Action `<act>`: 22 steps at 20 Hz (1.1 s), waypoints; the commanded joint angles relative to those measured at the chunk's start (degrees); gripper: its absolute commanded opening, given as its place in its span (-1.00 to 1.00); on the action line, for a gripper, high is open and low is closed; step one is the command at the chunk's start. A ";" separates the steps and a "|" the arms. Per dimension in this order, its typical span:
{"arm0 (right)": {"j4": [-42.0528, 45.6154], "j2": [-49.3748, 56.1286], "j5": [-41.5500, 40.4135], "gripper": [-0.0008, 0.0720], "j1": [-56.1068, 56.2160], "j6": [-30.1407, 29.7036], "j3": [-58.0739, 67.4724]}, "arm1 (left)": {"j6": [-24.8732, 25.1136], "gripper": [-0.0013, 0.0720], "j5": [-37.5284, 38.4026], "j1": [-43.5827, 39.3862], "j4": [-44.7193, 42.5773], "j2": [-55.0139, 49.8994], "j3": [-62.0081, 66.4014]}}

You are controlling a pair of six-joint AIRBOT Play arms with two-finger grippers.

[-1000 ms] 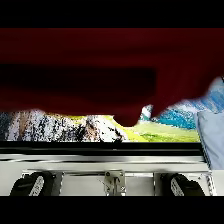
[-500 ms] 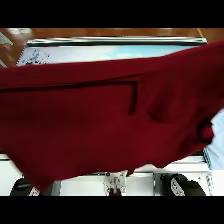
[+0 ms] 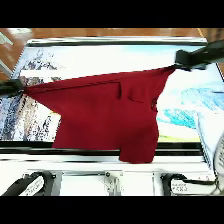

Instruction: Fold the shirts.

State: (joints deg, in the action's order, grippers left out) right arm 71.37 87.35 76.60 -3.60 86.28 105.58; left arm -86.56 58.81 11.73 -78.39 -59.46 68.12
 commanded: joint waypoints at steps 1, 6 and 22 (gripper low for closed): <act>-0.17 11.91 -17.79 -0.81 3.96 0.22 -0.83 | 0.37 -0.87 -8.37 0.09 0.37 -15.89 0.15; -0.52 20.00 -32.04 -0.81 6.34 0.22 -0.83 | 0.35 -0.87 -19.12 0.02 0.76 -25.66 3.61; 1.99 25.16 -7.58 -0.81 6.93 6.03 -0.85 | 5.01 -0.87 -1.40 0.04 3.34 -33.53 3.54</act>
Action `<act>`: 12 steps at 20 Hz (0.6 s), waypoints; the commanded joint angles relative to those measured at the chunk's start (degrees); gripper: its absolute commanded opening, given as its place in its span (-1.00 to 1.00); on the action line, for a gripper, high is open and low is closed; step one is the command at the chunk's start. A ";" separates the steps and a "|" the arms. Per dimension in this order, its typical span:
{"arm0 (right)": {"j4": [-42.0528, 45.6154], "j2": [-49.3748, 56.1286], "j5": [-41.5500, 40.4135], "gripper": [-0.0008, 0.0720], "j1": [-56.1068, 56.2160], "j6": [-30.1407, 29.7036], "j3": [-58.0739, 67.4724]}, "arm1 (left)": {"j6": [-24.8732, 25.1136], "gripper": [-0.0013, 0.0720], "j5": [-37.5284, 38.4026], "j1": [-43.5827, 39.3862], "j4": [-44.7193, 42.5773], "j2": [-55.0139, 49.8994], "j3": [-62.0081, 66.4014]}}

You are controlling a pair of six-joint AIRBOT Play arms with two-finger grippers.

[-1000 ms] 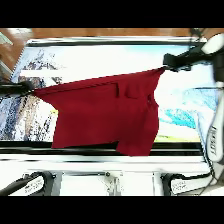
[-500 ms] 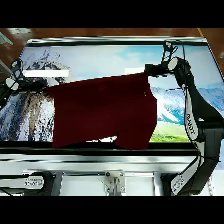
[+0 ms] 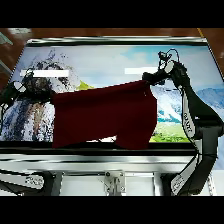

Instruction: Fold the shirts.

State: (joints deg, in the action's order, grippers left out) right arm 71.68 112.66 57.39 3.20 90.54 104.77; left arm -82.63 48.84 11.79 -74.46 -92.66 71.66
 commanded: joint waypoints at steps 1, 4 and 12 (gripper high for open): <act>3.45 0.28 14.73 -0.81 0.22 1.84 -0.04 | 0.74 -0.87 10.45 -0.04 -0.57 -0.33 0.02; 6.75 1.20 16.63 -0.81 0.24 2.47 -0.15 | -0.61 -0.67 14.36 -0.04 -0.55 -0.48 0.02; 17.97 -9.11 32.85 0.76 -2.91 -6.29 5.03 | 3.96 0.76 31.89 9.20 -0.46 8.63 4.39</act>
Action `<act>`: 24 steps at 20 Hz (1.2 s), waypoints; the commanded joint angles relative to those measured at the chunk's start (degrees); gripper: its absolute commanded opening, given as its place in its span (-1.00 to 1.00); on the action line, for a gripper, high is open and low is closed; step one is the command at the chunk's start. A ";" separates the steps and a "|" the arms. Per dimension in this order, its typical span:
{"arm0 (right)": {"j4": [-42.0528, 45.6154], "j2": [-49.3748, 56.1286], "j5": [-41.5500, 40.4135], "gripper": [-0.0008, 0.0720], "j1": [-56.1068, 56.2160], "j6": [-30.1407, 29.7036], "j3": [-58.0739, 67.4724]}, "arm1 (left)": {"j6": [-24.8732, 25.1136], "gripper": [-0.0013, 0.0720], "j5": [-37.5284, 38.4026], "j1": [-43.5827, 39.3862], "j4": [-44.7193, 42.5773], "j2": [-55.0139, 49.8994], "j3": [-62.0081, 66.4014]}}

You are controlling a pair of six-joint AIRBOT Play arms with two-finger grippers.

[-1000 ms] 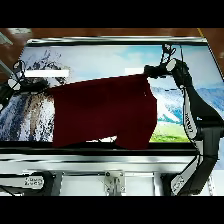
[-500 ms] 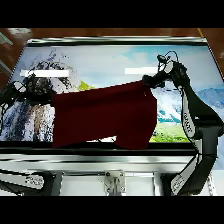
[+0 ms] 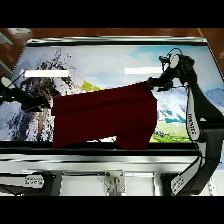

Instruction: Fold the shirts.

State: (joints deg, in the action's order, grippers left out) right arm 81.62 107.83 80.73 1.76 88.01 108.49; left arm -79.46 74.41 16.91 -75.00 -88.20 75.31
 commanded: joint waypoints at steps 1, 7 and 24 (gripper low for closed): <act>11.17 -5.75 12.11 0.76 -2.80 -4.42 1.29 | 0.79 0.76 7.32 6.40 0.11 5.79 -0.22; -12.52 -13.77 14.73 0.76 -17.16 -5.18 -14.03 | 8.85 0.91 4.85 17.81 13.31 15.61 -30.21; -17.25 -17.05 4.92 0.76 -19.04 -7.96 -26.29 | 6.97 0.85 -5.42 5.64 18.01 14.93 -42.10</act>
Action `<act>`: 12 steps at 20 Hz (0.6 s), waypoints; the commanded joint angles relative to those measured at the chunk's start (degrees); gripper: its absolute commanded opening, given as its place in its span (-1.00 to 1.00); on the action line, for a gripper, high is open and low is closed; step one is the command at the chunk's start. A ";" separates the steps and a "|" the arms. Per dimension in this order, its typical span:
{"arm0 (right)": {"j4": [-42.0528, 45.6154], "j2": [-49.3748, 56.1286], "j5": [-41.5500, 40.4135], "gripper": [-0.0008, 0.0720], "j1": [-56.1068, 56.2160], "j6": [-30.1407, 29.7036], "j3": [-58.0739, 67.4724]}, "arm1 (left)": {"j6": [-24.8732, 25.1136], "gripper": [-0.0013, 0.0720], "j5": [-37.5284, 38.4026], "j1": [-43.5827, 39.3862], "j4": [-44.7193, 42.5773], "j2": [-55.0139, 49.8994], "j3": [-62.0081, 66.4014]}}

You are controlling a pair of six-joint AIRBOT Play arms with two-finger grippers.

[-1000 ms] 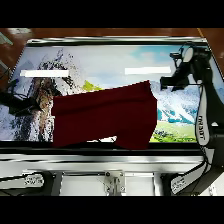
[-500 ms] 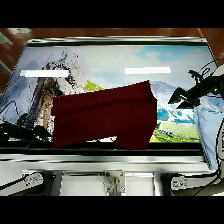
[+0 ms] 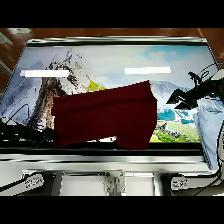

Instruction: Fold the shirts.

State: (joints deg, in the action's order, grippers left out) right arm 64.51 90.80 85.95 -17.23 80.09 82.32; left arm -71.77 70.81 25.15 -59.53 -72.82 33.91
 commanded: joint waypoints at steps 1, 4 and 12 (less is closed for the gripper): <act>-0.15 -0.02 -0.26 0.76 -0.04 0.02 -0.13 | -0.68 0.84 -2.25 -3.61 4.35 -1.09 -0.72; -0.09 -0.02 0.76 0.76 -0.04 0.37 -0.13 | -0.68 0.04 -2.75 -6.86 7.04 -2.60 -0.70; 1.86 -3.67 3.87 0.76 -0.04 -2.80 -11.91 | 0.87 -0.87 -2.19 -8.35 7.10 -1.84 -0.63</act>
State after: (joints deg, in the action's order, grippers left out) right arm 66.00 89.38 90.17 -17.30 79.11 76.64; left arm -72.07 68.36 17.10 -52.75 -75.07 33.23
